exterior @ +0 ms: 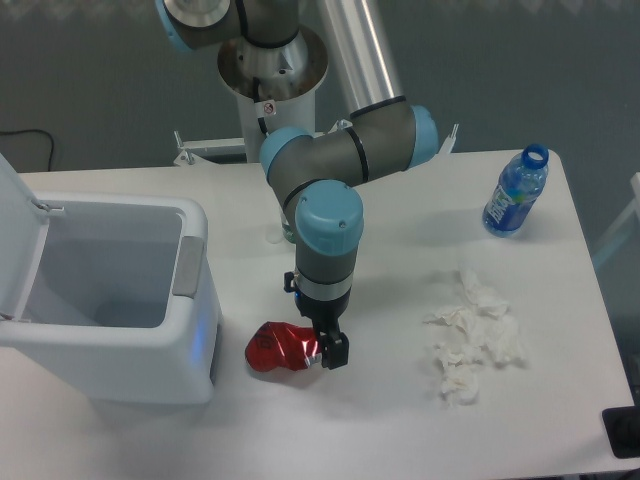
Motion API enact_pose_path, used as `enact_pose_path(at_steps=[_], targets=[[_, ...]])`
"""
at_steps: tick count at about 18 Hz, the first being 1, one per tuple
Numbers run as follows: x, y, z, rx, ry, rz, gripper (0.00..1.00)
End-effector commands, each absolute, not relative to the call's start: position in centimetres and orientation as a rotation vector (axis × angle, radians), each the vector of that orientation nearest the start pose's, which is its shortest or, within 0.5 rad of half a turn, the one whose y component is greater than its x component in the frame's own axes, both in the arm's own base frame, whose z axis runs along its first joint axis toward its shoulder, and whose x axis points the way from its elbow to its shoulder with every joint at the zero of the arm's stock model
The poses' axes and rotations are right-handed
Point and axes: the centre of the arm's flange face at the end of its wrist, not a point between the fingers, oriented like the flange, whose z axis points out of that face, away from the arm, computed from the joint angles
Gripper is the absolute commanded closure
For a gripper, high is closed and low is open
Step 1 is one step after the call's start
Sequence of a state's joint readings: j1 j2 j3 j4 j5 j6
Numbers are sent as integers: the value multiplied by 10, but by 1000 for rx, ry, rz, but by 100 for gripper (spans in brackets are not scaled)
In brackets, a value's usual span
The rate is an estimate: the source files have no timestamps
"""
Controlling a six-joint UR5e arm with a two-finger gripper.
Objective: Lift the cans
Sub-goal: 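Lower the gripper beside the crushed red can and align fingers, then close the gripper fingers around the crushed red can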
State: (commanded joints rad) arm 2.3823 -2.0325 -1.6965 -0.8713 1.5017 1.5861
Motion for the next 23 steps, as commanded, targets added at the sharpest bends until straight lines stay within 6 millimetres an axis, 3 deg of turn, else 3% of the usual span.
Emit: enact_pose_path(at_steps=[9, 23], targets=[[-351, 538, 219, -2828, 1170, 88, 0], [-347, 543, 206, -2865, 1197, 88, 0]])
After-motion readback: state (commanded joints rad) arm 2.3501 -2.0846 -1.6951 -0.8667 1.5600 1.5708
